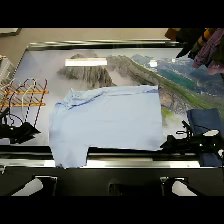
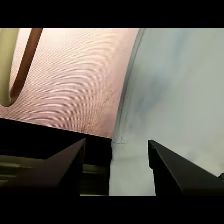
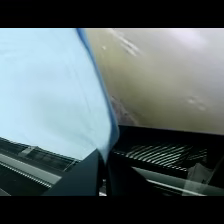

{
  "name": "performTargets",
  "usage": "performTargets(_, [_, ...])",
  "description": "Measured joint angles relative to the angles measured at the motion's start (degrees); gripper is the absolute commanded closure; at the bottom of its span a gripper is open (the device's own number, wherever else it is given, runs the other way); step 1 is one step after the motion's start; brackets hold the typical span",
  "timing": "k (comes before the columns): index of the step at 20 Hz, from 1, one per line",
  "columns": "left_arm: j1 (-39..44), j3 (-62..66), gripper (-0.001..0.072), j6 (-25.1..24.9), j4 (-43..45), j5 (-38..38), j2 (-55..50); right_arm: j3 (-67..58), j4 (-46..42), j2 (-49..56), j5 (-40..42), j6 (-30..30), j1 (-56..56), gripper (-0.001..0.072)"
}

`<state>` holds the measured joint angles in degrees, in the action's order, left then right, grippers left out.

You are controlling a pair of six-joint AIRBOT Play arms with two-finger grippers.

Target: Fold the clothes and pants, and hang the long-sleeved shirts on hangers.

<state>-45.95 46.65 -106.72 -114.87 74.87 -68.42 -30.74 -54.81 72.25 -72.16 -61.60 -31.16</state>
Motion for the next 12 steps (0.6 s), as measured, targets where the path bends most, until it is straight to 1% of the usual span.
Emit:
performTargets(6, [-0.07, -5.2, 0.0246, -2.4, -1.7, -0.96, -2.4, 0.0, 2.73, -0.02, -0.48, 1.01, 0.0, 0.0675])
performTargets(12, [0.09, -6.56, 0.0246, -3.85, -3.96, -1.51, -4.98, 0.0, 3.72, -0.02, -0.7, 1.2, 0.0, 0.0675])
